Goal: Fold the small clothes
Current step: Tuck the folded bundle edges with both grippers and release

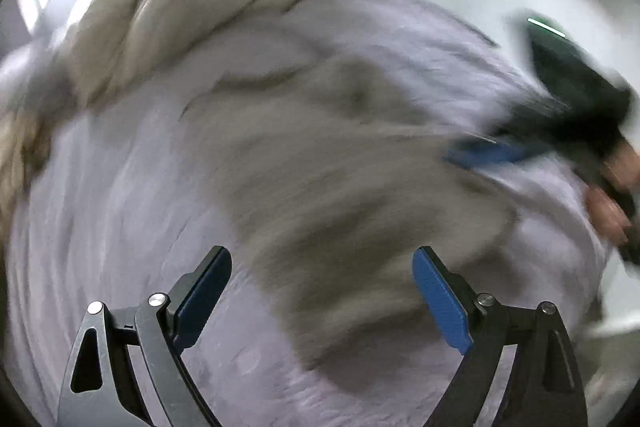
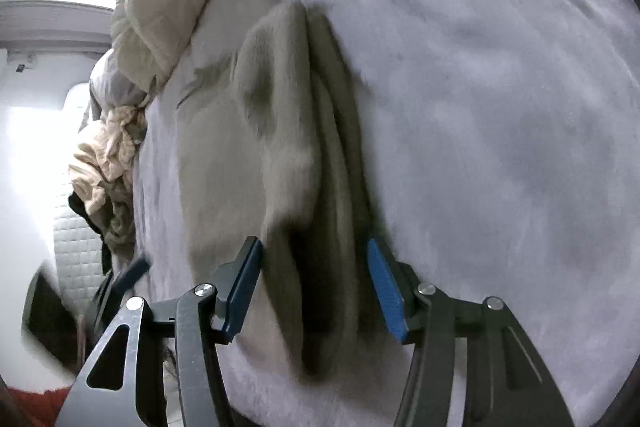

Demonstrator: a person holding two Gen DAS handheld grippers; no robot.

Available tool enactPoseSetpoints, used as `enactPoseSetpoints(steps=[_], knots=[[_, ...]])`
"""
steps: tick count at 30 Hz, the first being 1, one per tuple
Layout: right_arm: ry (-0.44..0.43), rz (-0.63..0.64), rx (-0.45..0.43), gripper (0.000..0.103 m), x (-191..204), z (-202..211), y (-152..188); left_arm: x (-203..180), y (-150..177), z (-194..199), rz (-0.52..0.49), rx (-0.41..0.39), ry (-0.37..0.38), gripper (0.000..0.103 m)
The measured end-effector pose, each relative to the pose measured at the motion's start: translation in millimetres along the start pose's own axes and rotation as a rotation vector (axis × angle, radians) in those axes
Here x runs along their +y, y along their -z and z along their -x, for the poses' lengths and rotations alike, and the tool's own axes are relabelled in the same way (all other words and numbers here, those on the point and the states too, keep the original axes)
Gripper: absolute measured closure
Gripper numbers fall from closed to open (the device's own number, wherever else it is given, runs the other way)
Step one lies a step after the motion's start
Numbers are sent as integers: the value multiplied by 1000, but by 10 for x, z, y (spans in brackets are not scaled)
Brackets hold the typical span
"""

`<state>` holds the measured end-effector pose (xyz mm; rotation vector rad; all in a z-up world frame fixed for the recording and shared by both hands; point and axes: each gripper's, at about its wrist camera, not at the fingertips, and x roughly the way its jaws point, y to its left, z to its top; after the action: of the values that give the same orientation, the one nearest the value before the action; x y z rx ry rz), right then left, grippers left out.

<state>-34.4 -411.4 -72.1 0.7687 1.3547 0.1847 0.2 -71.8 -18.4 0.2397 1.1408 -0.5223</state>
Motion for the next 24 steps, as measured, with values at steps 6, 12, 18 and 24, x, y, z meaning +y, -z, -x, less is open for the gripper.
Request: enactPoseSetpoints(steps=[6,12,18,24], knots=[[-27,-42,1,90,-26,-40,305,456,26,-441,296,155,213,29],[92,38,-20,90,-66,-114,406,257,163,-564,200,188,141,32],[115,5,-3,84,-218,-180,446,216,350,-642,227,226,105,32],[118,-37,24,70,-236,-74,493,205,394,-486,273,249,54,32]])
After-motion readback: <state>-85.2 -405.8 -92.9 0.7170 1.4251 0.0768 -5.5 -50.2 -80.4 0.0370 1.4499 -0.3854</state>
